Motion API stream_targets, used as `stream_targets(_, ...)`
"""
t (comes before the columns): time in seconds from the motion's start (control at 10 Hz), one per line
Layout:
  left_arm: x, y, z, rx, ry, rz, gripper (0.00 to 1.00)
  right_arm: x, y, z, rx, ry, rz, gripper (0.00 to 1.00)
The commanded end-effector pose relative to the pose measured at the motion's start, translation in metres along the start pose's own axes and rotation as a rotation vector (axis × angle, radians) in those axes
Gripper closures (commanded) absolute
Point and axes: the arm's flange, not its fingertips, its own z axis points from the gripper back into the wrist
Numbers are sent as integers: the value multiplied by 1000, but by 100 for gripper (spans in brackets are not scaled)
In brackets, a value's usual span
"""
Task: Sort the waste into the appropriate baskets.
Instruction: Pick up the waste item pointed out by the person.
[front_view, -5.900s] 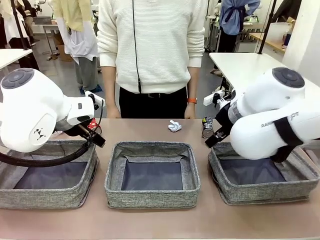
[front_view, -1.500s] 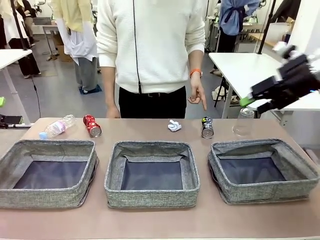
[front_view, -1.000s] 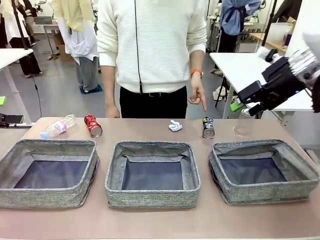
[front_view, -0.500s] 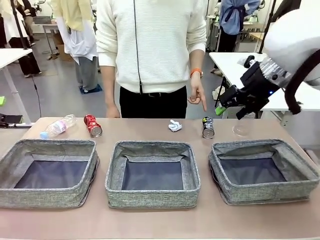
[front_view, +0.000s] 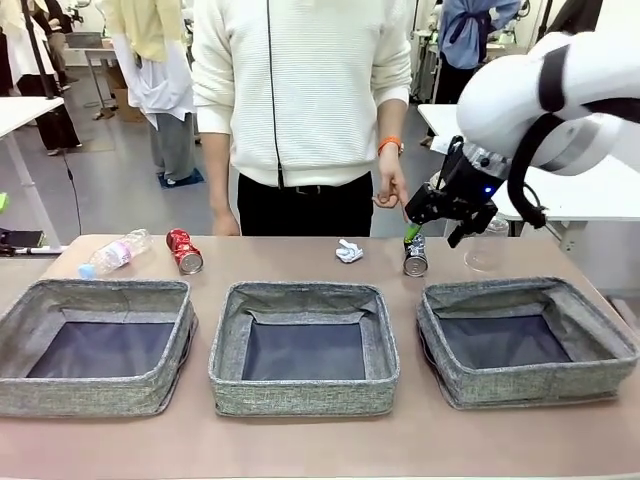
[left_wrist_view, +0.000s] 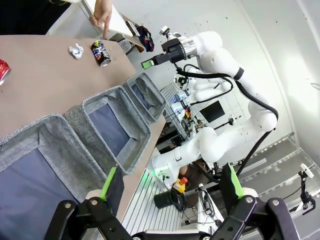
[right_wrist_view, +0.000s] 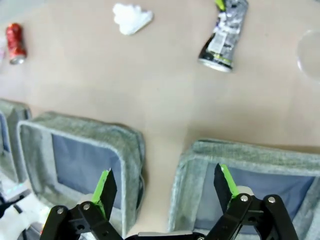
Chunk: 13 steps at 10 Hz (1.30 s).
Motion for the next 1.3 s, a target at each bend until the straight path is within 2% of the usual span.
stream_targets(0.0, 1, -2, 0, -14, -4, -22, 0, 17, 8, -12, -57, -16, -50, 0)
stream_targets(0.4, 1, -2, 0, -14, -4, -22, 0, 50, -6, -67, -142, -40, -150, 0)
stream_targets(0.5, 1, -2, 0, -14, -4, -22, 0, 59, -15, -81, -161, -73, -180, 0)
stream_targets(0.8, 1, -2, 0, -14, -4, -22, 0, 91, -37, -119, -112, -172, -205, 0)
stream_targets(1.2, 1, -2, 0, -14, -4, -22, 0, 99, -43, -137, -167, -147, -230, 0)
